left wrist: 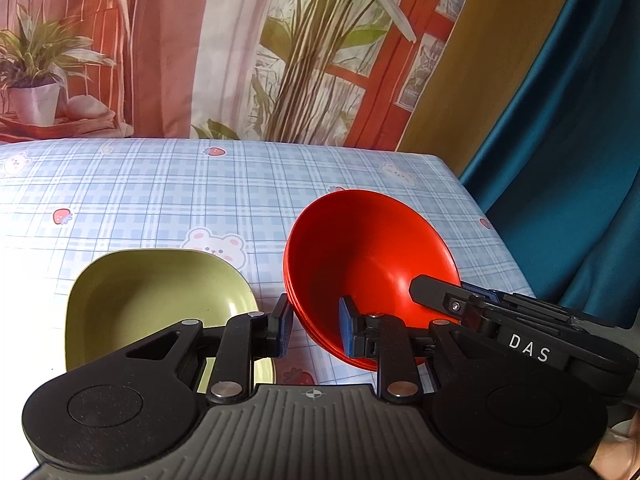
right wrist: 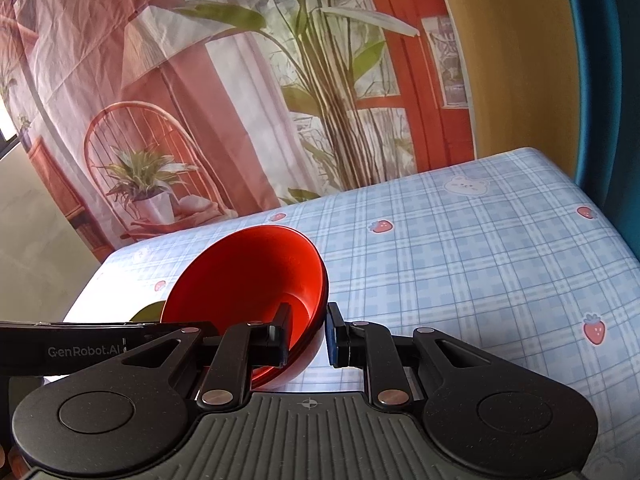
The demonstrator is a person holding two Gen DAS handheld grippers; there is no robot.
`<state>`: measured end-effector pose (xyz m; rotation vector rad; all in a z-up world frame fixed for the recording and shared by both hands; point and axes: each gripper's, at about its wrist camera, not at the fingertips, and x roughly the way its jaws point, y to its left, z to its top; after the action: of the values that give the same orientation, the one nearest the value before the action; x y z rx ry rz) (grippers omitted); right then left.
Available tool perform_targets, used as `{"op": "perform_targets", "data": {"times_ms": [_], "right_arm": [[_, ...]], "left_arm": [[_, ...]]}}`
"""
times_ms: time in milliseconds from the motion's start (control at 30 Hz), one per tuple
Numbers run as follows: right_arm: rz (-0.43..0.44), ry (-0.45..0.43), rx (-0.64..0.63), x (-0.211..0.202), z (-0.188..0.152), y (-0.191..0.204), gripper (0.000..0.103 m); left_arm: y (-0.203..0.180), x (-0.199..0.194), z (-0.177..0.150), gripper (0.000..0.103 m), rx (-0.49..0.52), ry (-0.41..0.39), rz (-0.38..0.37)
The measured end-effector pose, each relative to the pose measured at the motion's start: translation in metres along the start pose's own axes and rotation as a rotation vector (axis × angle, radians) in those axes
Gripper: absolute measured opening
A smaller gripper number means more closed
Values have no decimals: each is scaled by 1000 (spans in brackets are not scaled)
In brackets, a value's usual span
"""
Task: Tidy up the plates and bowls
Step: 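Lift the red bowl stack with the left gripper and carry it over the green plates, then lower the red bowl stack onto the green plates and open the left gripper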
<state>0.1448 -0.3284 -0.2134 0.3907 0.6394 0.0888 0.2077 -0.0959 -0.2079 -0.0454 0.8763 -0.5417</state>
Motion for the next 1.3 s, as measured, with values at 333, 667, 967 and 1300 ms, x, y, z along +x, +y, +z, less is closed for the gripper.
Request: {"op": "perform_targets", "data": {"times_ms": [333, 667, 967, 1300], "right_arm": [[34, 20, -37, 8, -5, 36, 17], [74, 57, -73, 24, -13, 77, 17], [93, 86, -113, 38, -20, 108, 17], [99, 113, -130, 50, -22, 121, 17]], "left_arm": [[24, -20, -8, 26, -42, -26, 32], [57, -38, -16, 26, -83, -40, 74], [79, -48, -25, 26, -113, -45, 103], [90, -47, -28, 26, -138, -44, 101]]}}
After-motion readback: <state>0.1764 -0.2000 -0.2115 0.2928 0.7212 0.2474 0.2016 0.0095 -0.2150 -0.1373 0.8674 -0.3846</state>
